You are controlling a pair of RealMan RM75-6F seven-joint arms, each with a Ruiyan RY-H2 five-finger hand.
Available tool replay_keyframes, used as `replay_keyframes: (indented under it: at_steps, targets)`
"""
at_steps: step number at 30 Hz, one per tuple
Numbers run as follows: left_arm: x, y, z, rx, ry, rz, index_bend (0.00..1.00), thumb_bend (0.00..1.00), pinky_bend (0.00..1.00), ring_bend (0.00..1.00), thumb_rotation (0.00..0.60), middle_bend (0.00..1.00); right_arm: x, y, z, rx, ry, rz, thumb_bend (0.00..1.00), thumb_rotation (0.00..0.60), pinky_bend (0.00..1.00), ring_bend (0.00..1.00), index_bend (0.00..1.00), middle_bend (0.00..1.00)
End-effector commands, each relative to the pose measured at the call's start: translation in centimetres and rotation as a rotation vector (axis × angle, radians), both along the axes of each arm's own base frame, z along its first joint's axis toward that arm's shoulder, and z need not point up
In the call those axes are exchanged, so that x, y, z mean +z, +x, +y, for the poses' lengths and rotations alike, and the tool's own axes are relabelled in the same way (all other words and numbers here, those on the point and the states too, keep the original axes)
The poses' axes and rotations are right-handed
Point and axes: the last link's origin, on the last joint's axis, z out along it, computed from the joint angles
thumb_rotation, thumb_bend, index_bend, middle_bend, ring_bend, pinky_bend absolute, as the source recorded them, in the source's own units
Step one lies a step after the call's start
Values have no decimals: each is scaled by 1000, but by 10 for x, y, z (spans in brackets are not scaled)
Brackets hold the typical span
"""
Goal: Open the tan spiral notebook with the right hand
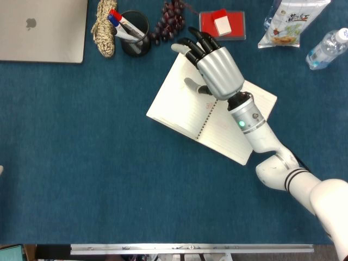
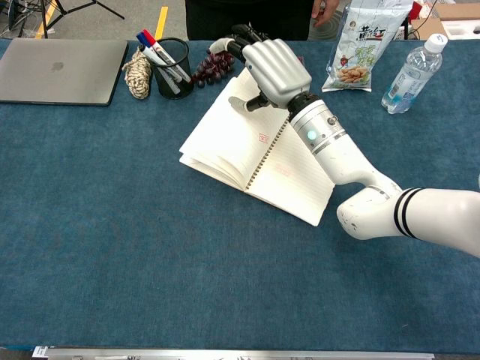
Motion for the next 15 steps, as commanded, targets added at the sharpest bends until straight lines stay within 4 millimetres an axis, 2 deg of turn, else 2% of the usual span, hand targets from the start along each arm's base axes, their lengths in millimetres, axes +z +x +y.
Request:
replay_keyframes:
  at_steps: [1, 9, 15]
  targets:
    - [0, -1, -1, 2, 1, -1, 385, 111, 600, 302, 600, 292, -6, 1, 2, 1, 22, 22, 192, 600, 184, 89, 245, 253]
    - [0, -2, -4, 7, 1, -4, 390, 111, 600, 302, 600, 292, -13, -5, 7, -7, 42, 65, 193, 600, 184, 89, 245, 255]
    - [-2, -2, -4, 6, -4, -3, 398, 111, 601, 303, 600, 292, -13, -5, 2, -33, 30, 85, 206, 600, 184, 90, 245, 259]
